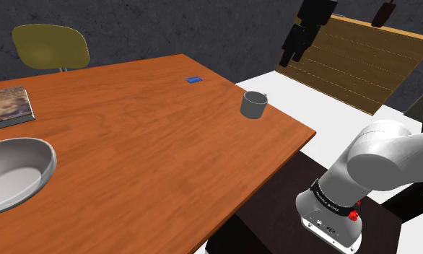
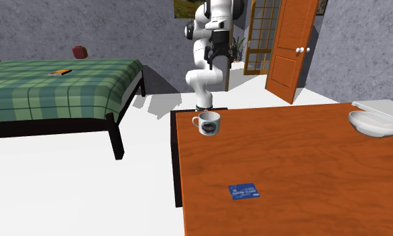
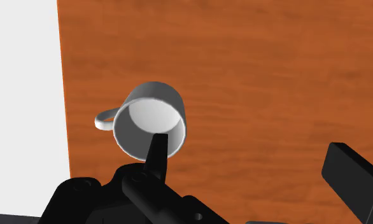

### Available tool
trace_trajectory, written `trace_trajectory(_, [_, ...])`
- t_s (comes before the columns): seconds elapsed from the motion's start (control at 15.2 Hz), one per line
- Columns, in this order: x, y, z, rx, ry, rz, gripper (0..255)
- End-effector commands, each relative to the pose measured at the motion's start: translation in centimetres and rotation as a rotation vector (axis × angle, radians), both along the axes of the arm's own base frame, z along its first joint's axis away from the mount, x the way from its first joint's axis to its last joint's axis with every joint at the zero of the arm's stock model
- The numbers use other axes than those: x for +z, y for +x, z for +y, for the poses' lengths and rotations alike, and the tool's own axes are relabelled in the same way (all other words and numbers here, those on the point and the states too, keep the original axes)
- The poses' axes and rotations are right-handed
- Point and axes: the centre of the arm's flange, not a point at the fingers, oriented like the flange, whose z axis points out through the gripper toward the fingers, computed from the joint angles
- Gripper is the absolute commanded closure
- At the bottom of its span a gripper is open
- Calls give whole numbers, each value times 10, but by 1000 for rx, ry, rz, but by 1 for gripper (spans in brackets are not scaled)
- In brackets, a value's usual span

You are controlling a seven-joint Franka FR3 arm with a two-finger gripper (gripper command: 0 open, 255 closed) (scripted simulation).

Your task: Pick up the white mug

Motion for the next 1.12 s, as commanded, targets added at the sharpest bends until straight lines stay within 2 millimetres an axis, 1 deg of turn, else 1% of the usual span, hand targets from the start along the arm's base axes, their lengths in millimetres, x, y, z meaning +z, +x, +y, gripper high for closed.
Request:
trace_trajectory(0.0, [0, 0, 0, 0, 0, 0, 0])
trace_trajectory(0.53, [-91, 55, -1, -45, -39, 11, 0])
trace_trajectory(1.06, [-182, 108, -8, -91, -77, 23, 0])
